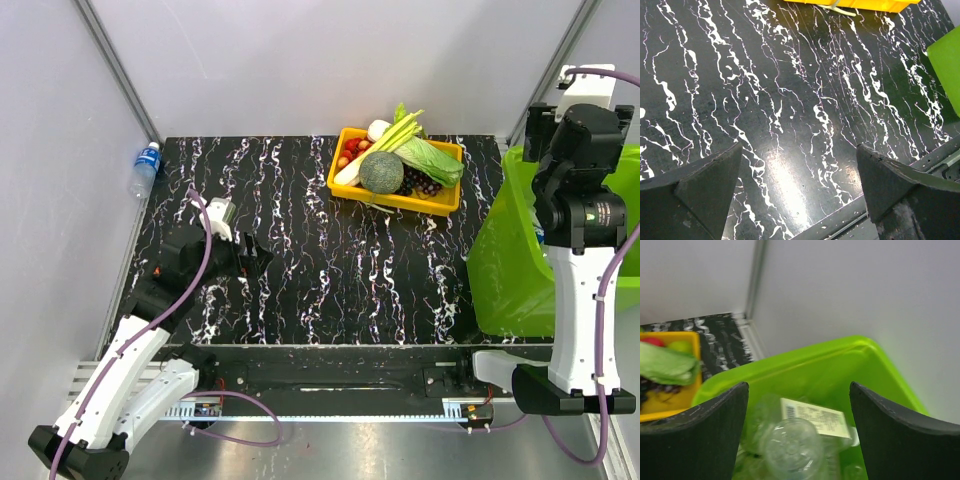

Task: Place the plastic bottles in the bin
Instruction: Place the plastic bottle in the trash bin, then pick up the plastic bottle from the corner of the board.

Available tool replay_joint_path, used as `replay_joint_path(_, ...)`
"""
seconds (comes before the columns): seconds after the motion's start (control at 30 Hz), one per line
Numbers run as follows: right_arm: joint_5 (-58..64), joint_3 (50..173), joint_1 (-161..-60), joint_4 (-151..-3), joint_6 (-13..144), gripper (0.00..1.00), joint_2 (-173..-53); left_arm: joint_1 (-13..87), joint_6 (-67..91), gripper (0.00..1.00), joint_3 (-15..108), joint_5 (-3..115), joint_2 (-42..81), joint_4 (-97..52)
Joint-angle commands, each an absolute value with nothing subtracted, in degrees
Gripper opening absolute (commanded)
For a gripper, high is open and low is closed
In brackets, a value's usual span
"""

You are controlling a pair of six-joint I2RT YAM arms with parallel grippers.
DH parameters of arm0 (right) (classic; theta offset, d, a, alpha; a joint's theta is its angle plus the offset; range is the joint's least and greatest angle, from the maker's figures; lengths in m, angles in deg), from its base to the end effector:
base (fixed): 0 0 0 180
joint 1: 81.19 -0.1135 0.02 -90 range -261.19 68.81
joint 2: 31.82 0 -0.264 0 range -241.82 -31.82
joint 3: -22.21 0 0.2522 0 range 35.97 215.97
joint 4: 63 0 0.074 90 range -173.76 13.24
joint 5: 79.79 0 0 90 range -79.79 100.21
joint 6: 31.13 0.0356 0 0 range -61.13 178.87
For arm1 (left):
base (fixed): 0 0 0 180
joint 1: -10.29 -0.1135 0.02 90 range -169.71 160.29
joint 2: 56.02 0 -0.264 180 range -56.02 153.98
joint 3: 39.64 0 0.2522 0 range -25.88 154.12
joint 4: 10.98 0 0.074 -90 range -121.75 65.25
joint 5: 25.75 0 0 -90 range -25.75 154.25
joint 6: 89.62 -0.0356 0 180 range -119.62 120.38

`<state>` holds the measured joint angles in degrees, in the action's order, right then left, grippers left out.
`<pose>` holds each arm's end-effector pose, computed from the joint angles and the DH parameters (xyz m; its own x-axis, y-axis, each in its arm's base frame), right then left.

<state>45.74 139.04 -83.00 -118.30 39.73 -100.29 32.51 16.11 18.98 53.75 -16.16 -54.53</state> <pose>0.1935 -0.0146 0.5351 -0.2947 -0.2763 -0.9148 0.4808 0.7844 -0.3918 0.1411 -0.0647 0.3181 -0.5159 -0.0772 -0.8531 0.4001 0.8589 -0.3197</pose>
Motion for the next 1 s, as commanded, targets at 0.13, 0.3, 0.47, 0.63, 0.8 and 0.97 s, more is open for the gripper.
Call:
replay_joint_path(0.13,18.7,146.6,-83.7,-123.0,57.1,0.80,-101.3,32.7,14.9,0.99,21.0,58.2,-17.7,-53.5)
replay_joint_path(0.3,16.2,139.7,-91.0,-115.0,58.5,0.78,-97.7,32.7,14.7,0.99,21.3,60.2,-17.1,-54.3)
replay_joint_path(0.47,16.8,136.8,-102.8,-112.3,60.6,0.74,-99.0,32.7,14.4,0.99,21.1,61.5,-17.3,-54.5)
replay_joint_path(0.63,22.4,132.1,-117.8,-107.8,59.9,0.73,-101.3,32.7,14.4,0.99,21.5,64.0,-16.6,-55.2)
replay_joint_path(0.8,26.6,126.3,-132.8,-101.3,56.5,0.75,-104.6,32.6,13.6,0.99,21.5,67.9,-15.9,-55.1)
replay_joint_path(0.97,20.4,118.4,-139.5,-96.6,61.6,0.78,-104.8,32.7,11.2,0.99,21.8,70.2,-14.0,-54.3)
